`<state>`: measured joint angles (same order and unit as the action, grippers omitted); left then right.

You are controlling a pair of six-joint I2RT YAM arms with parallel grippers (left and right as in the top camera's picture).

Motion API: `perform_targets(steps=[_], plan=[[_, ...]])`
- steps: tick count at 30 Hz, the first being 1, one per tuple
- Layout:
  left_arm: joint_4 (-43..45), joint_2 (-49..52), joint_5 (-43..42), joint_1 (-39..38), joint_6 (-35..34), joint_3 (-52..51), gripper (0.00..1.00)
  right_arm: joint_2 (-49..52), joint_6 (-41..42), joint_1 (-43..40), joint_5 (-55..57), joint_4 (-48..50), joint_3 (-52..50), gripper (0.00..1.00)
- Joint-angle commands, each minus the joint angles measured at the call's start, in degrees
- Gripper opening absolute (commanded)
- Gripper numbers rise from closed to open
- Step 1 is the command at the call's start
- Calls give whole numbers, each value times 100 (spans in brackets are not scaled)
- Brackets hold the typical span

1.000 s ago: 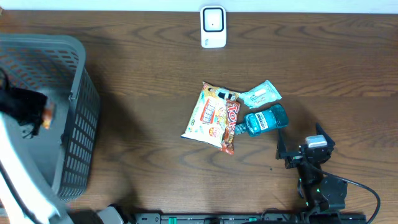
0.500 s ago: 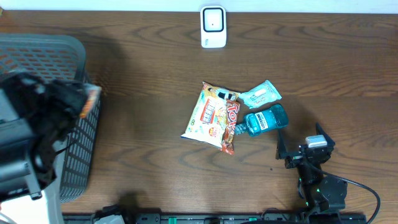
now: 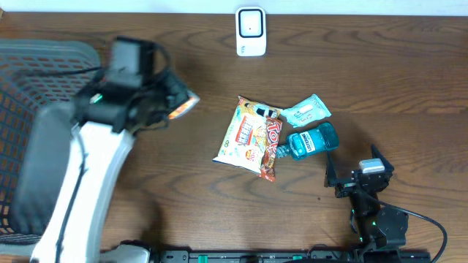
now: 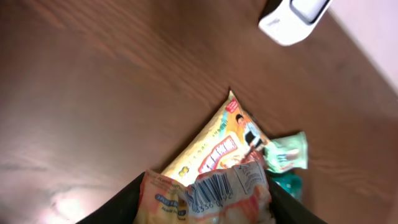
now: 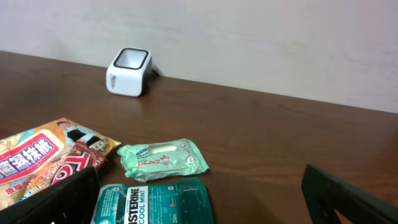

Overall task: Scan the item barcode
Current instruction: 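Carry the tissue pack toward the bottle and release it there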

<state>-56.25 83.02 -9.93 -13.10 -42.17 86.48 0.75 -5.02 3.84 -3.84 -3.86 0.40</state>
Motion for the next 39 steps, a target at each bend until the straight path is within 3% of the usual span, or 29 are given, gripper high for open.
perform_targets(steps=[1,5,15,25,34,39], plan=[[251,686,208,-341,-13,-85,49,11,68,24,11,-22,-9,99],[721,1368,208,-741,-76,-85,49,11,68,24,11,-22,-9,99],[1836,2562,210,-1718,-1119,-85,49,11,68,24,11,-22,-9,99],[1989,2951,208,-2282,-4177,-87,50,11,68,24,11,-22,-9,99],[2627,2951,225,-2791,-5134,-87,50,11,68,24,11,-22,-9,99],[3036,2951,758,-3180,-5683,-87,50,11,68,24,11,-22,-9,99]])
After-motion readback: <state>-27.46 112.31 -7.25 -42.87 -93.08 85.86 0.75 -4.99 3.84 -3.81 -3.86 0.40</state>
